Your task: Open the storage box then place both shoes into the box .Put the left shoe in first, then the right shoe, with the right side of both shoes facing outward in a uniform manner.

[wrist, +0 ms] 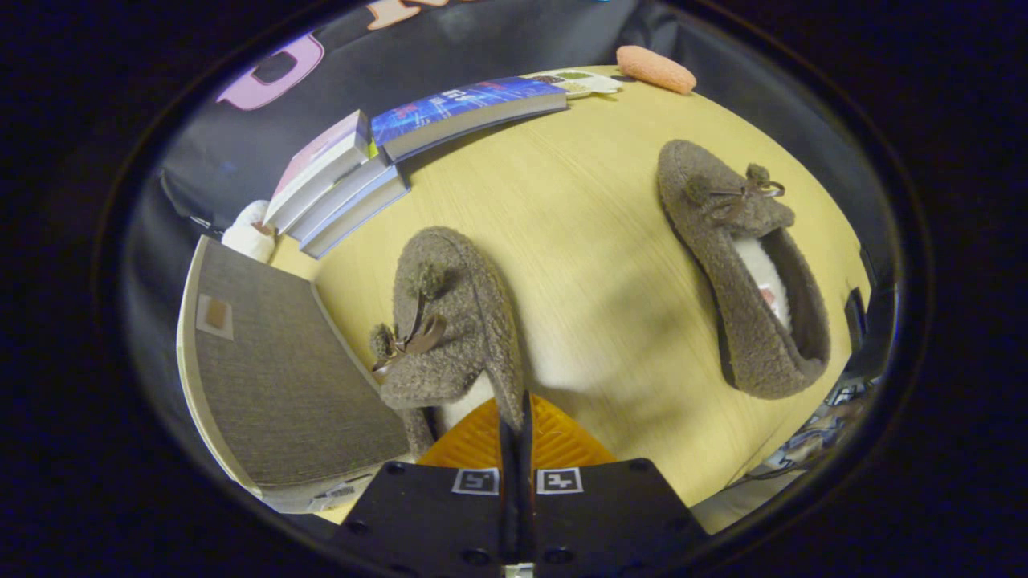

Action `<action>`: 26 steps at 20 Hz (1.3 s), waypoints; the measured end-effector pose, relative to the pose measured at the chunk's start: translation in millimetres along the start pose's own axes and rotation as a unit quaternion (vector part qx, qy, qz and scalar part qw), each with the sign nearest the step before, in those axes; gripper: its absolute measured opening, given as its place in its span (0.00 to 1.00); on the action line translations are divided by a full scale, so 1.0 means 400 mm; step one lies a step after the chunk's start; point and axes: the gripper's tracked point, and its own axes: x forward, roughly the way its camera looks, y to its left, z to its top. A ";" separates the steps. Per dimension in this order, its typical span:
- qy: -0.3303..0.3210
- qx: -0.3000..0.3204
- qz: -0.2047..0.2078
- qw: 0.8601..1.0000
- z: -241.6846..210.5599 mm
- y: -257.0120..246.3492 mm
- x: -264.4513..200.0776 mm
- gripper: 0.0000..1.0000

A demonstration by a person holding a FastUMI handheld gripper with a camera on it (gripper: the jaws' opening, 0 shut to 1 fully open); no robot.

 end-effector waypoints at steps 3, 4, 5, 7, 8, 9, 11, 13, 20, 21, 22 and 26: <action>-0.011 -0.026 -0.004 1.000 0.012 0.012 -0.022 0.03; -0.013 -0.037 -0.013 0.999 0.013 0.008 -0.033 0.03; -0.015 -0.050 -0.026 0.998 0.018 -0.003 -0.043 0.03; -0.018 -0.066 -0.054 0.996 0.024 -0.021 -0.066 0.03; -0.021 -0.069 -0.063 0.995 0.029 -0.025 -0.078 0.03; -0.025 -0.070 -0.068 0.995 0.036 -0.025 -0.089 0.03; -0.032 -0.072 -0.081 0.994 0.050 -0.027 -0.127 0.03; -0.042 -0.077 -0.107 0.990 0.070 -0.036 -0.183 0.03; -0.096 -0.126 -0.190 0.969 0.164 0.008 -0.405 0.04; -0.106 -0.133 -0.191 0.967 0.176 0.034 -0.433 0.04; -0.116 -0.140 -0.187 0.965 0.187 0.064 -0.456 0.04; -0.151 -0.180 -0.138 0.962 0.196 0.222 -0.521 0.04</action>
